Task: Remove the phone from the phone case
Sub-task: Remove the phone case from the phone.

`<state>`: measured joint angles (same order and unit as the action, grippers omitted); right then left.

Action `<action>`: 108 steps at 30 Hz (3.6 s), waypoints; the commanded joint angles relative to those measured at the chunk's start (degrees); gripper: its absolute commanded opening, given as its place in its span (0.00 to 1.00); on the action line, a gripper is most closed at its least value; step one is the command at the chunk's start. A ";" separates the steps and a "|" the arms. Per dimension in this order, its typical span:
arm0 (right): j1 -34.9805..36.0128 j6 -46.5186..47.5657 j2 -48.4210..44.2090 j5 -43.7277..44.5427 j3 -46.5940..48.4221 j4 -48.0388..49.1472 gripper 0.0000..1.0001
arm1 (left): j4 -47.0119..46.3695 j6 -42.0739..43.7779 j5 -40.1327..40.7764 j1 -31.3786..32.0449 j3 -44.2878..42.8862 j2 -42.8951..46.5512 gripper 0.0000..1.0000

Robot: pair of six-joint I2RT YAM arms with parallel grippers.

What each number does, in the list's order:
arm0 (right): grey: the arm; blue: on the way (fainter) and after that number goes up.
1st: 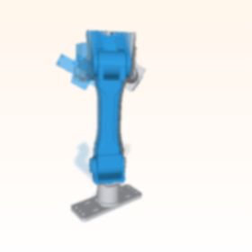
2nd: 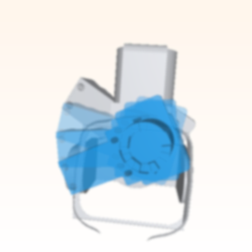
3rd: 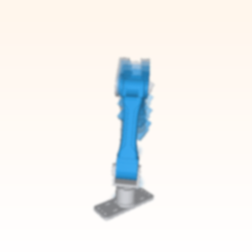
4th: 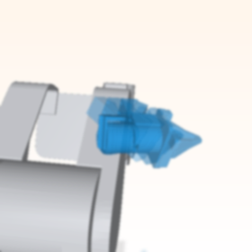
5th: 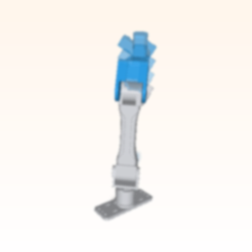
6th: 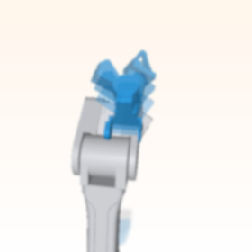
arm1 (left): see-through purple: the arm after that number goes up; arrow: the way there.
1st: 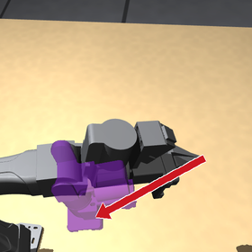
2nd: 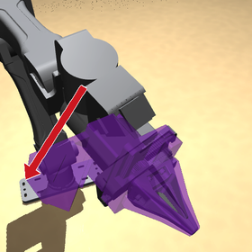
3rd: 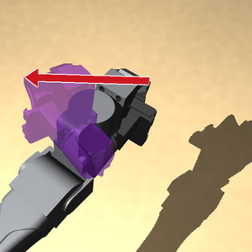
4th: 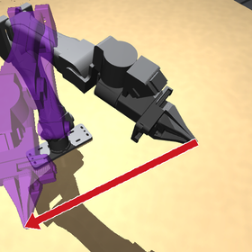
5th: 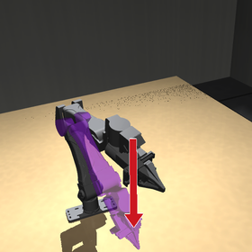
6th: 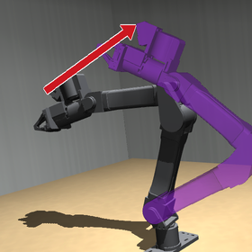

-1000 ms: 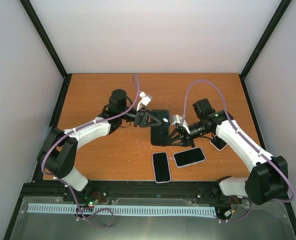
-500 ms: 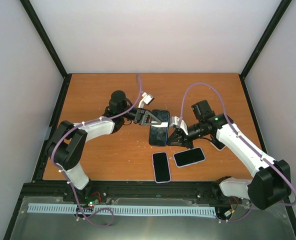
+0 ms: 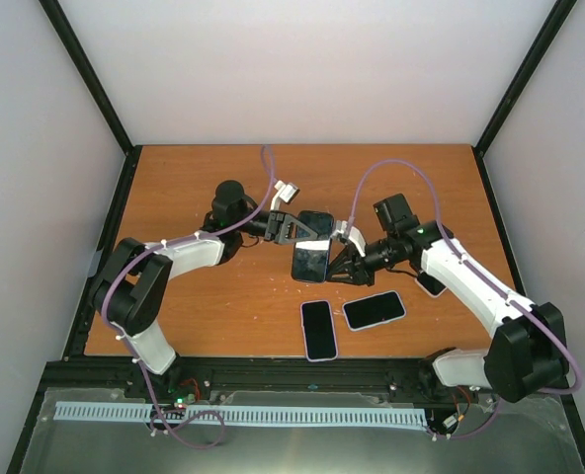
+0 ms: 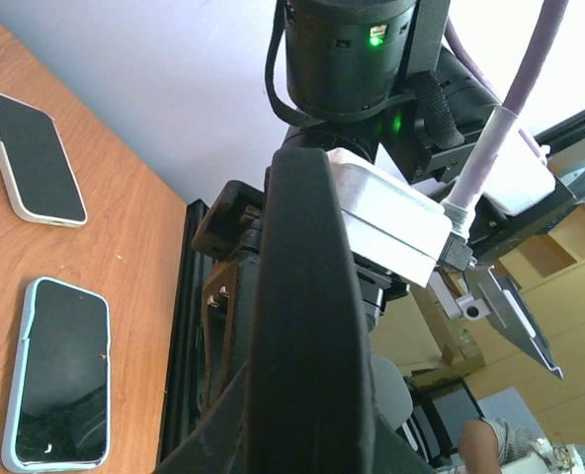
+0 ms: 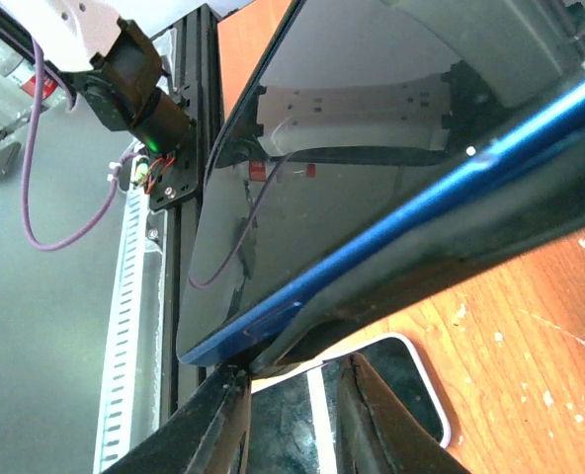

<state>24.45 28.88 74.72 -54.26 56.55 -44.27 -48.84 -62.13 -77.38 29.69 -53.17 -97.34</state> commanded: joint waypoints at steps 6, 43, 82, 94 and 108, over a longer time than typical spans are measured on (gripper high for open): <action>-3.39 -14.52 5.16 -0.03 5.79 17.00 0.28 | -1.24 0.36 -1.50 5.56 -1.02 1.27 0.00; -12.30 -28.83 8.64 -15.06 -0.01 31.01 0.03 | 23.84 16.36 9.68 3.58 -10.52 -5.90 0.40; -15.48 -54.40 19.13 13.67 -4.21 30.80 0.03 | 46.93 56.78 97.58 28.96 -17.77 -11.28 0.58; -15.89 -55.08 20.18 12.00 -3.95 30.45 0.03 | 45.79 56.59 95.63 29.00 -19.30 -15.59 0.59; -17.15 -56.74 21.87 7.67 -3.73 30.74 0.03 | 46.03 60.33 109.55 30.36 -17.96 -18.33 0.59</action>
<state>7.92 -27.29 95.83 -42.15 50.87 -14.76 -2.33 -5.69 23.38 59.02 -71.02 -113.58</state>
